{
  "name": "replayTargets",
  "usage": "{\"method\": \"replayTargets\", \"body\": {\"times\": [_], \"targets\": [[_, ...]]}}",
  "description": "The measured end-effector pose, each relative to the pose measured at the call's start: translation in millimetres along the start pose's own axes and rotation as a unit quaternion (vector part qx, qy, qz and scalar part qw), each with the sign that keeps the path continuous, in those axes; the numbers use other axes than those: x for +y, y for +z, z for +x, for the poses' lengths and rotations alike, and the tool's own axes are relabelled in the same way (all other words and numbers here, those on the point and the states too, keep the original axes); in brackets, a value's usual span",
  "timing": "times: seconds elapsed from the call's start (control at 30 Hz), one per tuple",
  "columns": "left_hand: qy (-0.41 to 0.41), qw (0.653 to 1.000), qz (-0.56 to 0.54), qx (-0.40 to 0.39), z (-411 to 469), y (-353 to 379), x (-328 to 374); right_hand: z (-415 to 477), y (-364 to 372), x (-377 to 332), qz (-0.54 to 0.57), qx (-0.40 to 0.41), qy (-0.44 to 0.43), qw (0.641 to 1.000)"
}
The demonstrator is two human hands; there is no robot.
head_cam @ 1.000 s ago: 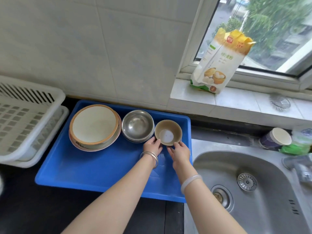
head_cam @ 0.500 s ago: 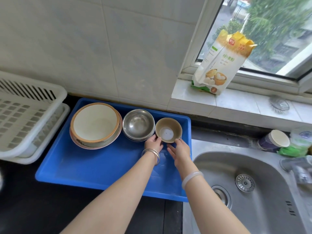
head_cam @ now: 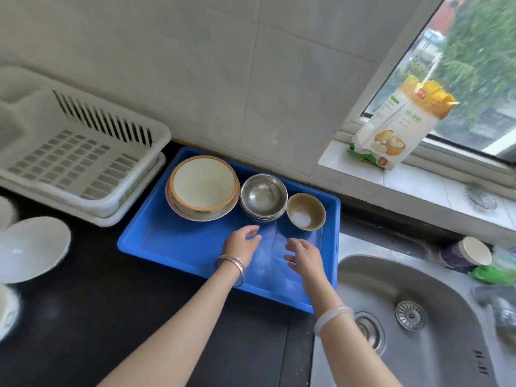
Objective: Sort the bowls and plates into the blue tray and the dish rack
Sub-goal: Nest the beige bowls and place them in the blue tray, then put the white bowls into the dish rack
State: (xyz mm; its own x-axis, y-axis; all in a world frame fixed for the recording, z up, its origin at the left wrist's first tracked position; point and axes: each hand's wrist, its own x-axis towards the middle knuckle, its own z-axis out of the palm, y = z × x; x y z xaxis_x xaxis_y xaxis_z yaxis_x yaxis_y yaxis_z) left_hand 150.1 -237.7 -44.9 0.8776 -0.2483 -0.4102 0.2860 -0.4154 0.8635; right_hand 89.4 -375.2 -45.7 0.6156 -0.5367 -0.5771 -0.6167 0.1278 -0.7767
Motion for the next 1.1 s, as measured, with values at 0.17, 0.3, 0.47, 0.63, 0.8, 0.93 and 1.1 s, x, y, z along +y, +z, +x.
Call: {"method": "replayTargets", "body": {"times": [0.17,0.3,0.47,0.63,0.8,0.93,1.1], "targets": [[0.037,0.993,0.027,0.11,-53.1,-83.0,-28.1,-45.2,76.7,-8.5,-0.11,-0.1,-0.094,0.984],[0.029,0.968,0.051,0.244,-94.9,-151.4,-70.4,-80.3,160.7,-8.7,-0.2,-0.186,-0.15,0.95],[-0.01,0.913,0.091,0.399,-136.0,-222.4,-130.2,-113.2,260.3,-4.2,-0.299,-0.257,-0.184,0.9],[-0.085,0.874,0.121,0.464,-157.8,-267.8,-178.2,-122.1,339.2,-5.1,-0.342,-0.29,-0.166,0.879],[-0.11,0.857,0.074,0.498,-166.4,-287.4,-205.8,-117.2,379.9,-4.2,-0.315,-0.277,-0.124,0.899],[-0.116,0.855,-0.036,0.504,-164.1,-295.6,-214.8,-118.0,391.6,-4.3,-0.215,-0.254,-0.056,0.942],[-0.129,0.823,-0.26,0.489,-163.4,-301.6,-216.1,-128.3,379.8,-15.7,-0.179,-0.217,-0.086,0.956]]}}
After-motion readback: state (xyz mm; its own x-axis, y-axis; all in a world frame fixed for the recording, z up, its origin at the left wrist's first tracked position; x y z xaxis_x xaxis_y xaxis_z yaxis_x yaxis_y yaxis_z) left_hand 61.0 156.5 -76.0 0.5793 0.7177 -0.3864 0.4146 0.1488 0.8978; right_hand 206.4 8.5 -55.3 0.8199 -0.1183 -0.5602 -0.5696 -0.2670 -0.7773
